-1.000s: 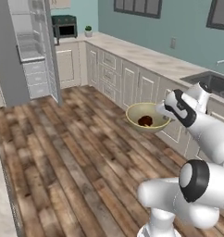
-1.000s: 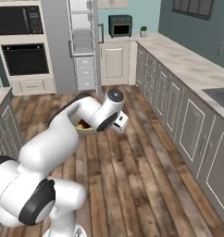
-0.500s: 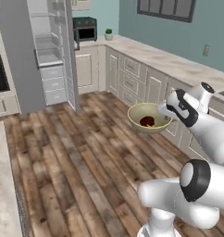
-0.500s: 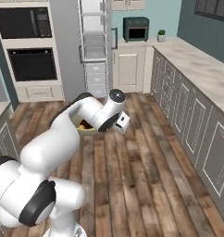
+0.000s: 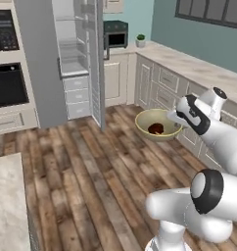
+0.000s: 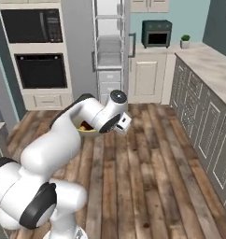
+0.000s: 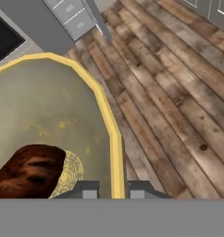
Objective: Place one of the steaks on the plate and the other in the bowl. Then place the bowl in the fridge.
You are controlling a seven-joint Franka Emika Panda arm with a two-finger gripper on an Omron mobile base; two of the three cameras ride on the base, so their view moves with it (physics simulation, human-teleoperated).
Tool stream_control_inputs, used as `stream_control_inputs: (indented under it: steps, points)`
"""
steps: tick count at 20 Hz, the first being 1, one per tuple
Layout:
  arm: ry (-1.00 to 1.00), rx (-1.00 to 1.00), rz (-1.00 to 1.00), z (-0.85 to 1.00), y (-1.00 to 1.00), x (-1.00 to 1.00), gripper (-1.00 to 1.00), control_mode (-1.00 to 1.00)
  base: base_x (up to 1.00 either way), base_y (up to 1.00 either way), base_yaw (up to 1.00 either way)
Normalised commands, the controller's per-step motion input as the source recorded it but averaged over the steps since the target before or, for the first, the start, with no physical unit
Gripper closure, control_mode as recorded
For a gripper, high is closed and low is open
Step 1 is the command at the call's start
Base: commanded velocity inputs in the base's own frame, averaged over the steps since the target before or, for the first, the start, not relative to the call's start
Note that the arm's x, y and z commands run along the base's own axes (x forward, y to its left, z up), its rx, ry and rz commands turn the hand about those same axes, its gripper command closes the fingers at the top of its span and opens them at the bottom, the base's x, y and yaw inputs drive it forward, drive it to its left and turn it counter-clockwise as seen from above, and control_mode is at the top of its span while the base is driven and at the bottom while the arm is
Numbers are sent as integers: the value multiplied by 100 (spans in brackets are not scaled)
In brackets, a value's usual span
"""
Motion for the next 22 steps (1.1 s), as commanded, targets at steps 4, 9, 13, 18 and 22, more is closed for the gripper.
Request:
stream_control_inputs:
  steps: [4,9,13,18,22]
  points:
    - [0,0,0,0,0,0,100,100,100,2,16]
    - [0,0,0,0,0,0,100,100,100,5,15]
    - [0,0,0,0,0,0,100,100,100,5,6]
    - [0,0,0,0,0,0,100,100,100,11,3]
    - [0,0,0,0,0,0,100,100,100,23,0]
